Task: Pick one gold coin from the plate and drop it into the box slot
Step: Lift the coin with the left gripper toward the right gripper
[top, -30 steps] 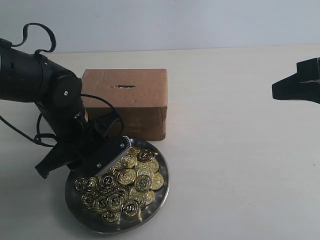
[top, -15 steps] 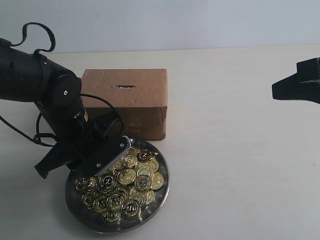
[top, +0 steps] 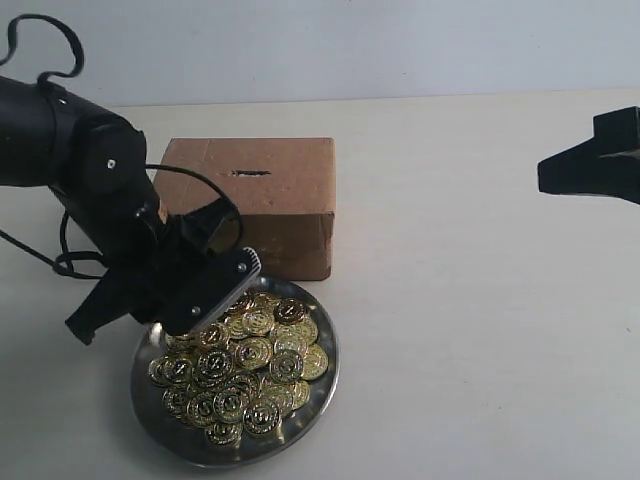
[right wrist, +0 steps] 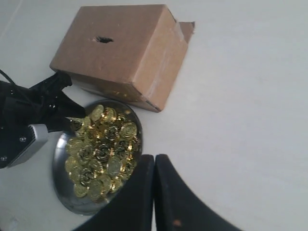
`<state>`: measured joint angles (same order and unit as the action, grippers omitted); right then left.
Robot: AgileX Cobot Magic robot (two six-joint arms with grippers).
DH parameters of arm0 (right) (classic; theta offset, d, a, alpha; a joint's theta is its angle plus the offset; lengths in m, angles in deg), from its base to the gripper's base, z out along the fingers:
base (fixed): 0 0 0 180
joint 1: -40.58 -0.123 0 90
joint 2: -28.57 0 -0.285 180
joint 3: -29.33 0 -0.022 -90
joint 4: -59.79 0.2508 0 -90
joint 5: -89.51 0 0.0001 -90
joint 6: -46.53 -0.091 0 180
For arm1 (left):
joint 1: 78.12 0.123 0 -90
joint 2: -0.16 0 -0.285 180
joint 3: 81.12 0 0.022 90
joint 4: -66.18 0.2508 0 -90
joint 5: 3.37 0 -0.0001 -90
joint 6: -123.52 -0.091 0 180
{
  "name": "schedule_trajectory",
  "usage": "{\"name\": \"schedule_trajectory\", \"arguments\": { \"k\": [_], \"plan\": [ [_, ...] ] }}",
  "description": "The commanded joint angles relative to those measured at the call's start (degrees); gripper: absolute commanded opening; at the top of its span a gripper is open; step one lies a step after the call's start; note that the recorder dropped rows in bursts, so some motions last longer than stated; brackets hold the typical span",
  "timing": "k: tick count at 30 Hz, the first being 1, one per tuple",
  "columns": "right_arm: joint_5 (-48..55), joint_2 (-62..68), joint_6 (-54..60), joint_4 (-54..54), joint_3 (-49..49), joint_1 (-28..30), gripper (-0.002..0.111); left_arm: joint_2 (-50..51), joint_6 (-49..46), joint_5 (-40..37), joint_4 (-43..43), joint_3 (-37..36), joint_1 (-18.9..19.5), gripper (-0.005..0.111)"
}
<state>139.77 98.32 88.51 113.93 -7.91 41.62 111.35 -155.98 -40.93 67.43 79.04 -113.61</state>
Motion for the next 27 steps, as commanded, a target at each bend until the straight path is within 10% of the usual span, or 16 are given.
{"name": "schedule_trajectory", "arguments": {
  "k": [1, 18, 27],
  "plan": [
    [-0.6, 0.1, 8.2, 10.3, -4.7, -3.7, 0.000, -5.4, 4.5, -0.4, -0.8, -0.1, 0.1, 0.039],
    [-18.8, 19.1, 27.1, 45.8, -6.0, -30.9, 0.001, -18.0, 10.1, -3.4, -15.9, -0.1, 0.1, 0.039],
    [-12.8, 28.1, 25.3, 45.8, 3.5, -35.2, 0.050, -19.2, 10.1, -6.6, -20.2, -0.1, 0.1, 0.039]
  ]
}}
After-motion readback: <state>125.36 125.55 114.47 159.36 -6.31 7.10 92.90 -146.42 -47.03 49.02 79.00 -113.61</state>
